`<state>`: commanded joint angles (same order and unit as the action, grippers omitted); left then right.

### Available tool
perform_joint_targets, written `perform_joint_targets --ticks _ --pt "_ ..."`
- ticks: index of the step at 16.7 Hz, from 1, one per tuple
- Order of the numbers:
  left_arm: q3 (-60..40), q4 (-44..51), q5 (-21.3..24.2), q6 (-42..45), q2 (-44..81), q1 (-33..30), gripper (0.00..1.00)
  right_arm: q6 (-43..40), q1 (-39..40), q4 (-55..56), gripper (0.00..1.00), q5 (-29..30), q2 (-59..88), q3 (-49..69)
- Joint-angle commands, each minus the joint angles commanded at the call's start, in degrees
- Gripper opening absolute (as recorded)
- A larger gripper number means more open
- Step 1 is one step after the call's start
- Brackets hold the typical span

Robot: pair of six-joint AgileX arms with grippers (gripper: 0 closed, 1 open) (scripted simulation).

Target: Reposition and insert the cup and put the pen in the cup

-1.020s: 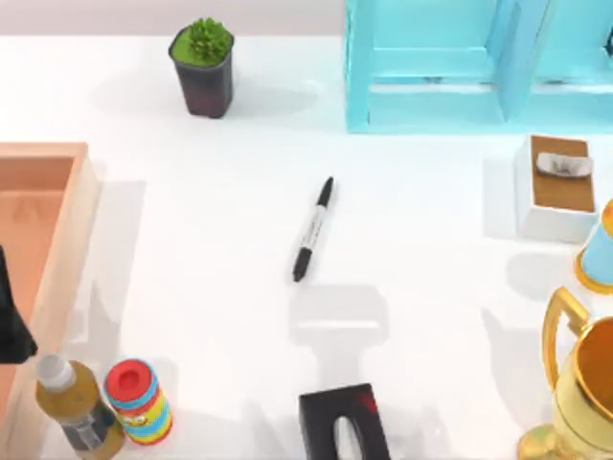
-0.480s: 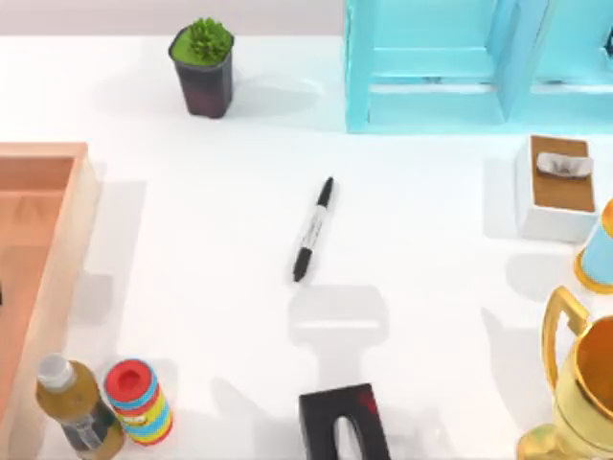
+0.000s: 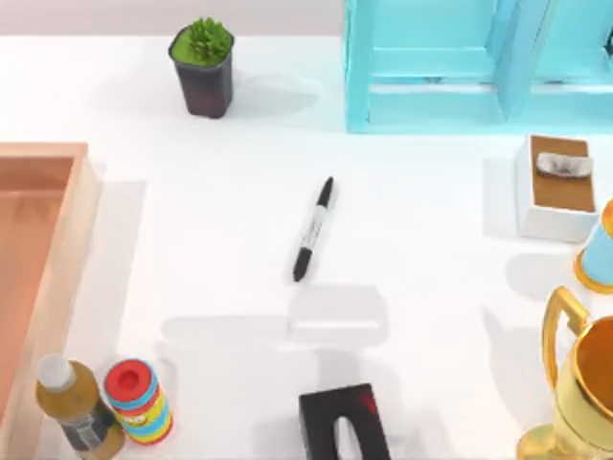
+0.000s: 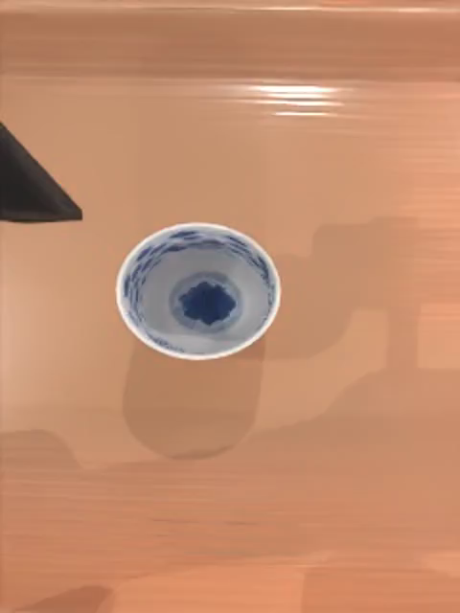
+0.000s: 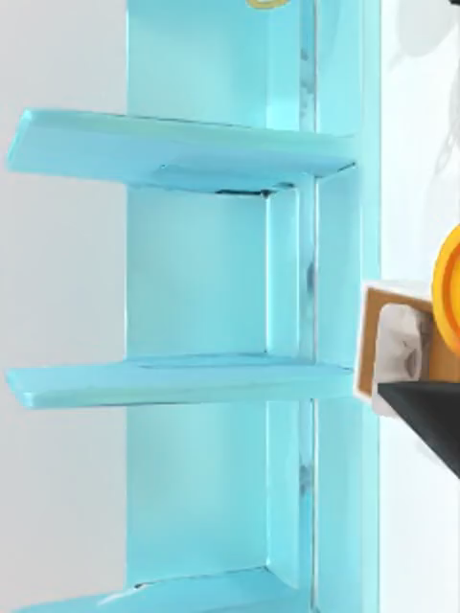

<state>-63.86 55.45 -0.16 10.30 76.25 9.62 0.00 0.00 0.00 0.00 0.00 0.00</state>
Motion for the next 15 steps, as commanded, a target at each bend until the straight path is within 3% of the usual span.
perform_joint_targets --ticks 7,15 --pt "-18.7 16.0 0.0 2.9 22.1 2.8 1.00 0.0 0.0 0.0 1.00 0.0 0.0 0.0" --pt "-21.7 18.5 0.0 3.5 25.5 2.9 1.00 0.0 0.0 0.0 1.00 0.0 0.0 0.0"
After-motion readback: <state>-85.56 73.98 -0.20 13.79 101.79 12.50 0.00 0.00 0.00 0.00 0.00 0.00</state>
